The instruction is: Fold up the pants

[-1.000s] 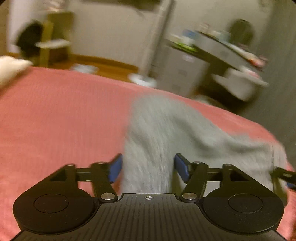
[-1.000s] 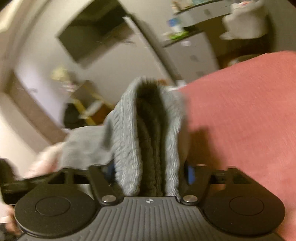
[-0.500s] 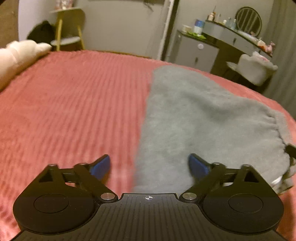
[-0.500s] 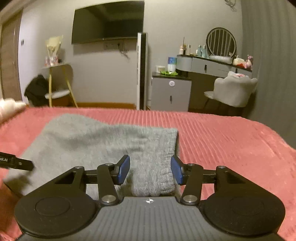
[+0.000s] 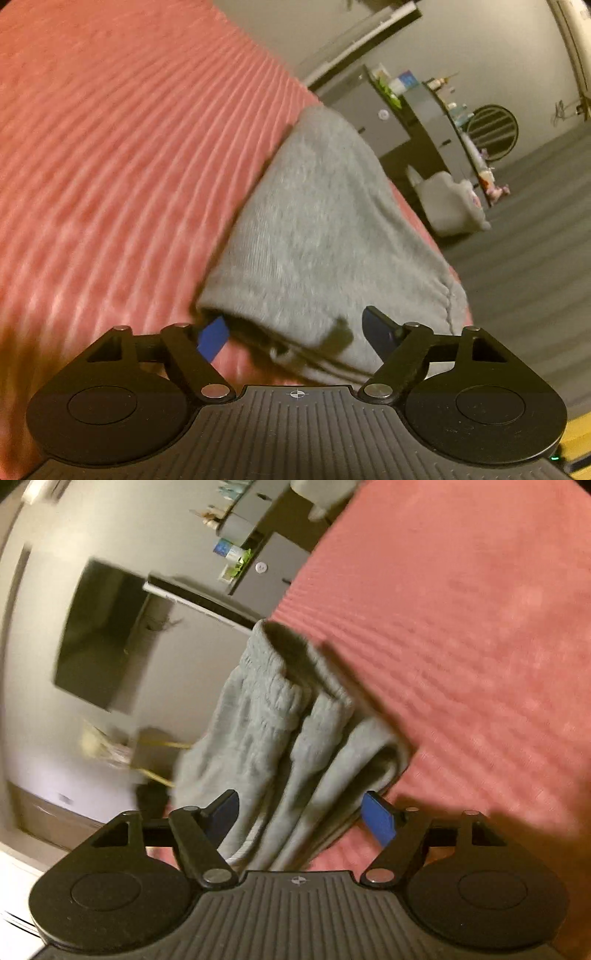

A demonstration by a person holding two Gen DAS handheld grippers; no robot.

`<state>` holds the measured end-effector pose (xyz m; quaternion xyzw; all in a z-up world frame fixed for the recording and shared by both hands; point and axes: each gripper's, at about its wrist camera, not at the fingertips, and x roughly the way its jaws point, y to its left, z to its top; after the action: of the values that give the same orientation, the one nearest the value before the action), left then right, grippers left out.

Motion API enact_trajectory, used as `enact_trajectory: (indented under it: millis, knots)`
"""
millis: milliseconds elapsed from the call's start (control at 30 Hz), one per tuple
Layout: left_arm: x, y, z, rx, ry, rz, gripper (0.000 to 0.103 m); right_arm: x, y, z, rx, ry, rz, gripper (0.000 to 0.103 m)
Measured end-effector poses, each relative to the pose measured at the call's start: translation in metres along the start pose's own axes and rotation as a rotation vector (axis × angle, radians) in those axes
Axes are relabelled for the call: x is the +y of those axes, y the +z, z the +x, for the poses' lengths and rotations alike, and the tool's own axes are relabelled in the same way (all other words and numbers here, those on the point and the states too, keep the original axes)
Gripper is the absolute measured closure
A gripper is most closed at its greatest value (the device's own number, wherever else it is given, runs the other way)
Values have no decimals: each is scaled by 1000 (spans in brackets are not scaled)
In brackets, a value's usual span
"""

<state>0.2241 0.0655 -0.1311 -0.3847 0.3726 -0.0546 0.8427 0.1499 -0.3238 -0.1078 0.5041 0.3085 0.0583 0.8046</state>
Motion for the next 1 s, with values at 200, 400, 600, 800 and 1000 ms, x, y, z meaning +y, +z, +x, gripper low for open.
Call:
enact_trajectory:
  millis: [200,400,600,800,1000]
  knots:
    - [5,1,5,-9,85,56,33,-2,12,16,-46,-22,-40,35]
    - [12,-3,-2,-10,54,22,31,-26,9,0,-63,-38,83,43]
    - [-5,-9,-5,-21,84,120,29,-32,2,16,-53,-36,84,40]
    - [-7,-6,-47,-93,119,83,21,6,0,-27,-199,-285,-135,55]
    - [-43,-4,-26,-170,204,307,14,75,-21,-16,-258,-332,-652,55]
